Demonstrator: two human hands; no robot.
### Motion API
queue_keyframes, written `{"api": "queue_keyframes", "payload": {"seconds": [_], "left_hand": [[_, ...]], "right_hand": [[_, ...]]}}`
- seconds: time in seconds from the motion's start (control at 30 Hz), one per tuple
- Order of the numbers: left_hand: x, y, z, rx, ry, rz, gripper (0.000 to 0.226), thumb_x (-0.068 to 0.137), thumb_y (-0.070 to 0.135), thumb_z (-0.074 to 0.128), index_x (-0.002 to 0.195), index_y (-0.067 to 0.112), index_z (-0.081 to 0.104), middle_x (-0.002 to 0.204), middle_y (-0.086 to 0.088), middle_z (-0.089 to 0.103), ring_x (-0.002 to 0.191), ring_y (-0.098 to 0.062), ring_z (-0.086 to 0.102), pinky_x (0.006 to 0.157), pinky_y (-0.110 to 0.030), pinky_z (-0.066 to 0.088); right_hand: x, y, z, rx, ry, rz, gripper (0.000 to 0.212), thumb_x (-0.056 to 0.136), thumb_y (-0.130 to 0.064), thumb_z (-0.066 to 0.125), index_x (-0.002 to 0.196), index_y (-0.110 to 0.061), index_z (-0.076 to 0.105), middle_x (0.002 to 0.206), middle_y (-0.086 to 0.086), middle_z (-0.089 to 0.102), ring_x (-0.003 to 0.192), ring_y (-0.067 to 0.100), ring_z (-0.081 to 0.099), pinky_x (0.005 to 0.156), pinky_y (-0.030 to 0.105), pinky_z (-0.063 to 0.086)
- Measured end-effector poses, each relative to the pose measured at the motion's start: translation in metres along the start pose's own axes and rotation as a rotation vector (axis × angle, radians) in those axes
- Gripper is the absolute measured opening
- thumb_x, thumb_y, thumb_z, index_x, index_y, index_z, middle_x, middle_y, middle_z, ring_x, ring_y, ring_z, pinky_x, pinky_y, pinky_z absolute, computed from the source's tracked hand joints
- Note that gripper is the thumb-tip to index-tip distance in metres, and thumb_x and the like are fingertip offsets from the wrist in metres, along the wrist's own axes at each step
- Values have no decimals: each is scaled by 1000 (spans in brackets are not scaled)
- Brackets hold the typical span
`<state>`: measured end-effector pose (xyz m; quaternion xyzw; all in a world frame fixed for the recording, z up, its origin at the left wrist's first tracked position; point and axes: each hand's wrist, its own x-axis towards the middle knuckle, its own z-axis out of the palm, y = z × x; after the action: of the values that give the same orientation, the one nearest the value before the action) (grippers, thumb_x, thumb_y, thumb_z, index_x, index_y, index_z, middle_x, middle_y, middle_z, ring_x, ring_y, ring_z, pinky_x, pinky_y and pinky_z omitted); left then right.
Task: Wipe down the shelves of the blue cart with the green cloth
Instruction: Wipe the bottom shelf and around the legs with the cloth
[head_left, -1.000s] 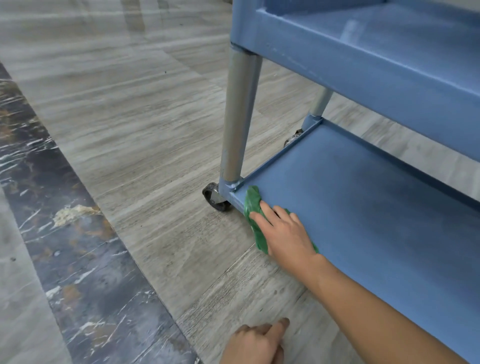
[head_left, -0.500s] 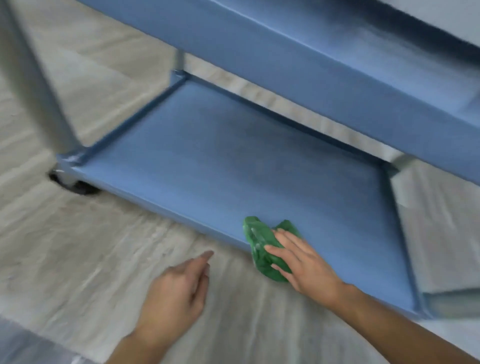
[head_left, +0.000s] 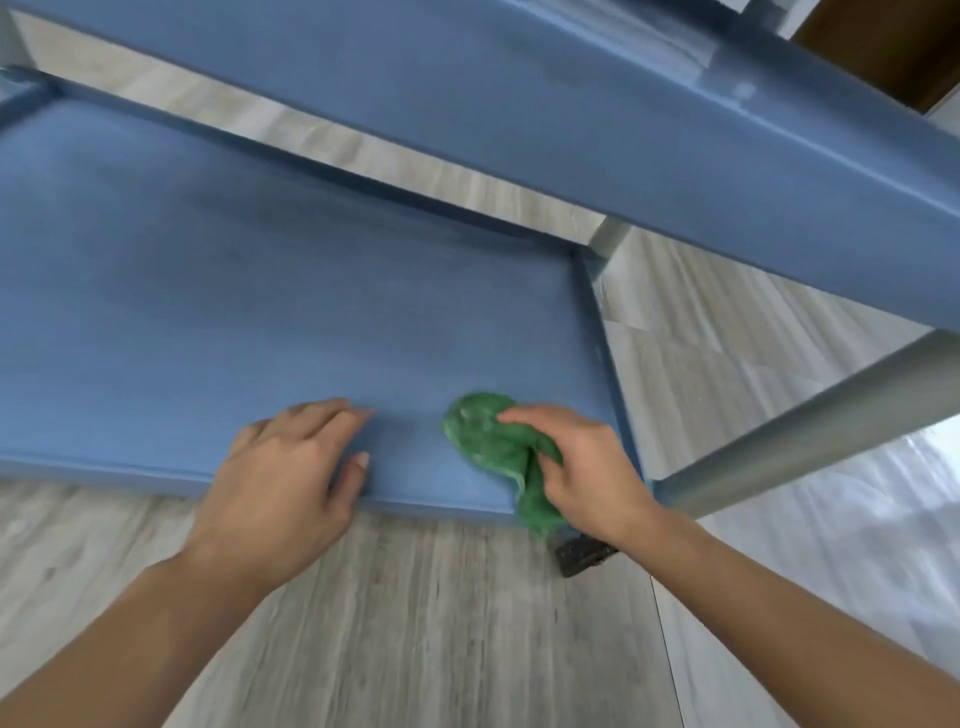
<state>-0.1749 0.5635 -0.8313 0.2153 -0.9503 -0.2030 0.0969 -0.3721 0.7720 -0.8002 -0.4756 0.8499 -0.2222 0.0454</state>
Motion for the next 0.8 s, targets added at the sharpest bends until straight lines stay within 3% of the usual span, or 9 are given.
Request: {"api": "queue_keyframes", "payload": {"seconds": [0.1,0.2,0.27,0.33,0.4,0.57,0.67,0.8], "left_hand": [[7,-6,10,26,-46,-50,52,93,46,42,135,22,60,146,-3,54,134,-29,50,104,-51,44],[5,-16,22,56,-69,-21,61,89,55,32,130,23,64,144,-3,56,132,-30,52,103,-52,46],[4,-23,27,73,-41,-14,60,90,55,35,125,20,68,141,-7,59,130,-33,55,102,-54,46],[5,-25,31,85,2,3,60,90,55,37,123,16,69,139,-9,60,129,-35,56,102,-57,46],[6,-24,36,91,39,9,62,90,57,37,127,17,68,141,-8,59,131,-35,54,105,-59,42],[13,-16,48,169,48,-45,77,88,63,33,140,12,57,149,-10,51,137,-39,47,108,-69,32],[13,-16,57,197,92,-36,80,87,64,36,141,8,55,151,-12,48,138,-40,45,107,-72,30],[13,-17,56,186,86,-69,79,87,66,39,142,12,55,152,-8,48,140,-37,43,105,-71,34]], "right_hand": [[43,-12,11,-63,93,-10,53,72,14,60,114,-13,76,131,8,65,122,31,59,103,35,48],[66,-21,35,-233,0,-348,43,62,8,69,102,-8,78,124,13,69,120,39,60,94,47,54],[73,-27,61,-210,-120,-472,46,68,-4,72,114,-9,74,135,12,63,131,36,52,103,48,49],[79,-29,83,-135,-174,-422,58,78,-20,72,135,-15,62,157,12,40,148,31,29,119,44,32],[93,-28,95,-168,-166,-397,60,87,-34,67,145,-26,52,166,10,18,154,29,9,125,43,18],[151,-13,102,-279,-138,-471,39,98,-34,60,135,-23,63,157,20,33,146,41,28,122,50,22],[192,10,96,-249,-114,-342,35,101,-31,57,133,-19,64,156,21,34,143,41,32,121,45,27],[230,33,72,-306,-106,-121,41,106,-33,48,144,-19,53,160,16,33,147,34,29,121,37,24]]}}
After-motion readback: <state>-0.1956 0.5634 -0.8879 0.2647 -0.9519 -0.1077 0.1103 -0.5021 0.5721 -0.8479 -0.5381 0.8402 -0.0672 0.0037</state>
